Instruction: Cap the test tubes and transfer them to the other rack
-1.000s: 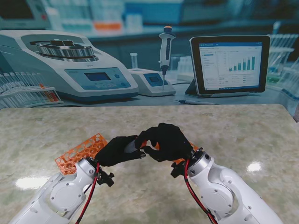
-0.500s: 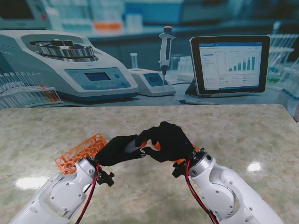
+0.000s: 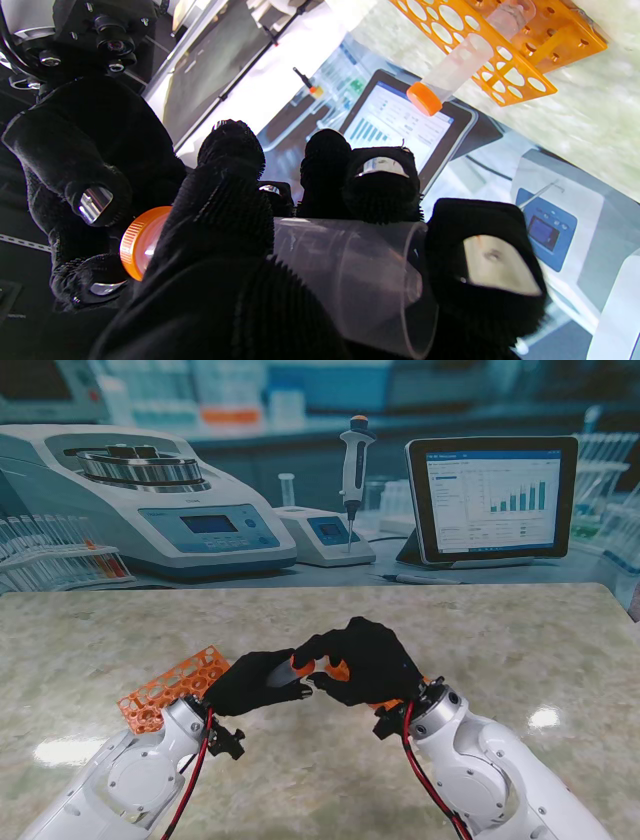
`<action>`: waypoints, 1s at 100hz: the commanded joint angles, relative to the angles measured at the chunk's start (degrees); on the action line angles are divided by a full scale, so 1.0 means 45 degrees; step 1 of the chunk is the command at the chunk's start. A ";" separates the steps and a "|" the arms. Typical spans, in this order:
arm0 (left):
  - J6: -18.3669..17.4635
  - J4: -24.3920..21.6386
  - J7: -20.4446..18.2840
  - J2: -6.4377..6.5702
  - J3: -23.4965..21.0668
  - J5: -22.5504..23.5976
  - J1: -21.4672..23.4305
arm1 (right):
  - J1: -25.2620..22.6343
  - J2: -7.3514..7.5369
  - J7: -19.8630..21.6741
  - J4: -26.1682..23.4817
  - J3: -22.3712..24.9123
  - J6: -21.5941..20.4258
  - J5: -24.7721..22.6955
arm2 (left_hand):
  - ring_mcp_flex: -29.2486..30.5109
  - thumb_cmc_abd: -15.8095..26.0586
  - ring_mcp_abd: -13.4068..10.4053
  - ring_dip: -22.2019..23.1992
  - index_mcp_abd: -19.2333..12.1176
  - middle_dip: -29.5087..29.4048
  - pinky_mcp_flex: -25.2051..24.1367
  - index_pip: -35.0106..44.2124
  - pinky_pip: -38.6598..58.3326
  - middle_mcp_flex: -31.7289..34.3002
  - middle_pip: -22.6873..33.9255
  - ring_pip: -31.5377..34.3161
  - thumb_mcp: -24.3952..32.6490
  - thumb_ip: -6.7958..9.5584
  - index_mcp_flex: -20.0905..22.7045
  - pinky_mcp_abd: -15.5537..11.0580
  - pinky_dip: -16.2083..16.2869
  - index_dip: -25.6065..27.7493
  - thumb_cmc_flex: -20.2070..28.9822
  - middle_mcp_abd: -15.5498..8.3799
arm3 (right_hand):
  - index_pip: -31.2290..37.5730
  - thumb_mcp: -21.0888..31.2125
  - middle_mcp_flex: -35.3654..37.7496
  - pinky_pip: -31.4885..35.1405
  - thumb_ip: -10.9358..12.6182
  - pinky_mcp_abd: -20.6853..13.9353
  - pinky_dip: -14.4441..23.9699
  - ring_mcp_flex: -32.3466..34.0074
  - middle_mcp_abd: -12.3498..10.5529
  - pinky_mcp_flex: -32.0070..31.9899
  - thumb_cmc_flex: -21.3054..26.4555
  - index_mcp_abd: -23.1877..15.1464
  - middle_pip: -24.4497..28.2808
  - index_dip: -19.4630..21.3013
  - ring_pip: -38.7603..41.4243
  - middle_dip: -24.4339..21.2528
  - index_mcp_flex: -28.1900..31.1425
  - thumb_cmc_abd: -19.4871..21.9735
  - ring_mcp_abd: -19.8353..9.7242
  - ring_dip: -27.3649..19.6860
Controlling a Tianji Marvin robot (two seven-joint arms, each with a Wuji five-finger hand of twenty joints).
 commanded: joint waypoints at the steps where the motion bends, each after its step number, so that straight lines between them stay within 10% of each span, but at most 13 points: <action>1: 0.0039 -0.0040 -0.0069 -0.0010 0.0025 -0.0003 0.0013 | -0.0138 -0.0010 -0.0048 -0.0181 0.0016 -0.0044 -0.0038 | 0.0464 0.0664 -0.0099 0.0141 -0.0664 -0.0080 0.0372 0.0395 0.1700 0.0125 -0.0051 0.0458 0.0072 -0.0005 0.0115 -0.1221 -0.0161 0.0432 0.0419 -0.0355 | -0.0096 -0.0139 -0.0275 0.0311 0.0270 0.0217 0.0232 -0.0349 -0.0704 -0.0215 -0.0194 0.0260 -0.0182 0.0019 -0.0211 -0.0123 -0.0456 0.0213 -0.0294 -0.0083; 31: 0.0022 -0.0036 -0.0080 -0.0007 0.0029 -0.0006 0.0008 | -0.0308 0.0027 -0.0263 -0.0359 0.0221 0.0089 -0.0510 | 0.0464 0.0663 -0.0096 0.0142 -0.0664 -0.0081 0.0372 0.0395 0.1700 0.0121 -0.0054 0.0459 0.0076 -0.0004 0.0115 -0.1221 -0.0161 0.0432 0.0424 -0.0330 | -0.1273 -0.0732 -0.0763 0.0214 0.0482 0.0210 0.0266 -0.0599 -0.0781 -0.0473 -0.0515 0.0847 -0.0387 0.0269 -0.0276 -0.0473 -0.0422 0.0373 -0.0353 -0.0218; 50: -0.0002 -0.0040 -0.0098 -0.0001 0.0046 -0.0011 0.0002 | -0.0309 0.0088 -0.0100 -0.0408 0.0385 0.0387 -0.0747 | 0.0464 0.0673 -0.0096 0.0141 -0.0664 -0.0081 0.0372 0.0395 0.1700 0.0117 -0.0055 0.0459 0.0078 -0.0003 0.0115 -0.1221 -0.0161 0.0432 0.0421 -0.0349 | -0.3599 -0.1716 -0.1339 0.0013 0.1535 0.0276 0.0424 -0.0957 -0.0730 -0.0971 -0.1403 0.1532 -0.0524 0.1466 -0.0526 -0.2067 -0.0060 0.0711 -0.0351 -0.0338; 100: -0.0084 -0.0055 -0.0125 0.0011 0.0033 -0.0009 0.0029 | 0.0286 0.0118 0.0006 0.0100 0.0010 0.0839 -0.0892 | 0.0464 0.0664 -0.0096 0.0141 -0.0664 -0.0081 0.0372 0.0395 0.1700 0.0121 -0.0060 0.0460 0.0078 -0.0004 0.0115 -0.1221 -0.0161 0.0432 0.0418 -0.0356 | -0.3654 -0.3004 -0.1088 -0.0091 0.1294 0.0298 0.0379 -0.0790 -0.0638 -0.0765 -0.2435 0.1780 -0.0380 0.2088 -0.0551 -0.2135 0.0394 -0.0552 -0.0534 -0.0383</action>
